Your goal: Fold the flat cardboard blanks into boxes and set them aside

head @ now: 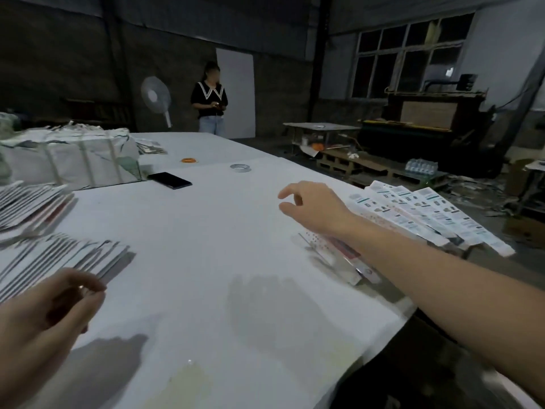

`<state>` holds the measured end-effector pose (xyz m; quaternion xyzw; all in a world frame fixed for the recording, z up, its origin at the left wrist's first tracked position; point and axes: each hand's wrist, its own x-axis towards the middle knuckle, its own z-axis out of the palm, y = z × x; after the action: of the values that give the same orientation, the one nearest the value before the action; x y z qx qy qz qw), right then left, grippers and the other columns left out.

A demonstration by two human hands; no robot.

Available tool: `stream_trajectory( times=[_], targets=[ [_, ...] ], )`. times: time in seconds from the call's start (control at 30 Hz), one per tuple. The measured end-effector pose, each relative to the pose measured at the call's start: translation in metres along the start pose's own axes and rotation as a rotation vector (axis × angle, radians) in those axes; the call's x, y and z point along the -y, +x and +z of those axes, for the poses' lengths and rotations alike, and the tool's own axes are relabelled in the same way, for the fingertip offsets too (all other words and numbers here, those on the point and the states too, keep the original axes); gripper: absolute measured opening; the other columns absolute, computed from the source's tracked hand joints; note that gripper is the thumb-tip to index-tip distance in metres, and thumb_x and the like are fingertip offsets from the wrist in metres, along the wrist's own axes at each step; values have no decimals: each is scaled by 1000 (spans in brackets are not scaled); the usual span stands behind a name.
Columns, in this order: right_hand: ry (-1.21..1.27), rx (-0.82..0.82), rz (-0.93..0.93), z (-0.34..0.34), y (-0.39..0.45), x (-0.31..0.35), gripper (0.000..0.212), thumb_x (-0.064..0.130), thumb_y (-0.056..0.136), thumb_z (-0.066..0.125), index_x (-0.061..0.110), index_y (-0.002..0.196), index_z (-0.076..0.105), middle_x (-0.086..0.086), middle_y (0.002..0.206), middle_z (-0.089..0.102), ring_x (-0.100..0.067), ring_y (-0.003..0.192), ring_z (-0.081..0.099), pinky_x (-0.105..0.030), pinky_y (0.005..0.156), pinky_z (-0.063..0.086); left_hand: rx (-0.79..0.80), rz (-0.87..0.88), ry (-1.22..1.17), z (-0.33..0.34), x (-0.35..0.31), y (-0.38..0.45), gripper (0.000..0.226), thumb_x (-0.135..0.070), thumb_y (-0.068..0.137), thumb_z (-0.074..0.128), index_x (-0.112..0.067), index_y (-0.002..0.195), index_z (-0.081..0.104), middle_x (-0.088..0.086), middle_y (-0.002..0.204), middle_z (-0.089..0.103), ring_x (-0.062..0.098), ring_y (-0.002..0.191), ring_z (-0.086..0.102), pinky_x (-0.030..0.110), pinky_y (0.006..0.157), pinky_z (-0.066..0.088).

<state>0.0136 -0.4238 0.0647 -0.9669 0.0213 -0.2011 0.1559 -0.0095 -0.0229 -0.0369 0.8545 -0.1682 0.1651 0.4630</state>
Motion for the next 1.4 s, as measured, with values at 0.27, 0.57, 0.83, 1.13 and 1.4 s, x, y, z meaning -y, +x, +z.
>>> stream_trajectory(
  times=[0.27, 0.57, 0.83, 1.13, 1.4],
  targets=[
    [619, 229, -201, 95, -25, 172, 7, 35, 91, 64, 34, 92, 71, 9, 70, 60, 0, 63, 54, -8, 55, 40, -287, 211, 357, -14, -34, 5, 10, -11, 86, 67, -20, 89, 65, -11, 70, 58, 20, 67, 60, 35, 64, 45],
    [746, 179, -208, 160, -41, 217, 13, 19, 90, 63, 26, 89, 73, 17, 57, 57, 0, 58, 52, -17, 62, 39, 115, -274, 870, -24, -5, 5, 52, -62, 93, 46, -39, 139, 36, -6, 144, 46, 28, 138, 35, 56, 109, 28],
    [780, 135, -232, 163, -47, 214, 27, 9, 87, 60, 32, 74, 65, 21, 47, 52, 0, 51, 51, -10, 54, 35, 42, -198, 929, -27, -2, 9, 26, -34, 94, 56, -30, 120, 57, -7, 114, 69, 27, 121, 49, 44, 92, 36],
    [831, 104, -227, 164, -46, 213, 25, 10, 87, 60, 30, 74, 67, 18, 46, 50, -3, 50, 48, -12, 53, 34, -42, -77, 724, -26, -2, 14, 42, -10, 88, 65, -28, 125, 64, -3, 105, 70, 30, 106, 61, 43, 82, 51],
    [839, 111, -225, 163, -46, 213, 22, 10, 89, 60, 27, 76, 68, 19, 46, 50, -2, 49, 47, -12, 53, 33, 55, -333, 968, -28, 3, 9, 67, -59, 94, 50, -32, 148, 22, 4, 151, 39, 38, 139, 37, 57, 108, 31]
  ],
)
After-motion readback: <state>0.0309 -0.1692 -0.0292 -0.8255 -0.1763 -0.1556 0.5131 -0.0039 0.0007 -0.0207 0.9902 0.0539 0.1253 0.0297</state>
